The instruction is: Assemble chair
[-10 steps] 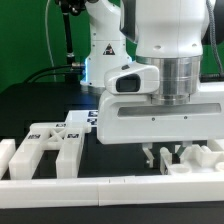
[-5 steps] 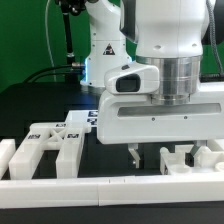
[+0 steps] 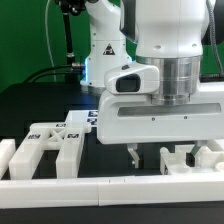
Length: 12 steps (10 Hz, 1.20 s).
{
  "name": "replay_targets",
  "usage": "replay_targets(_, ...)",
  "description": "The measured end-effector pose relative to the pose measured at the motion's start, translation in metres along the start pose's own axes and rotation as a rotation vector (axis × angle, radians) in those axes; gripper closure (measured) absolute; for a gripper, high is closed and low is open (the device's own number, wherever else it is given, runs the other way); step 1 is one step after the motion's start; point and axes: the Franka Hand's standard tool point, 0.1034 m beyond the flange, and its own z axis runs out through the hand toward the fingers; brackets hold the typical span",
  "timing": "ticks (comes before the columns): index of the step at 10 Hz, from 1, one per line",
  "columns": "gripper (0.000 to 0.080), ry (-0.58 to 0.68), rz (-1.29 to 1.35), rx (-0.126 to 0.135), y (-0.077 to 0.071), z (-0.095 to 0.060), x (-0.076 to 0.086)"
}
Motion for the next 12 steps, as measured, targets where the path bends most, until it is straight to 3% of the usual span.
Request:
replay_targets(1, 0.0151, 0.001, 0.0, 0.0, 0.0, 0.0, 0.0)
replay_targets(2, 0.0151, -0.007, 0.0, 0.002, -0.001, -0.01, 0.001)
replay_targets(4, 0.0151, -0.003, -0.004, 0.012, -0.006, -0.048, -0.001)
replay_targets(5, 0.0151, 0.008, -0.012, 0.015, -0.014, -0.059, -0.004)
replay_targets(11, 0.0151, 0.019, -0.017, 0.015, -0.02, -0.06, -0.009)
replay_targets(12, 0.0151, 0.026, -0.029, 0.02, -0.034, -0.065, -0.023)
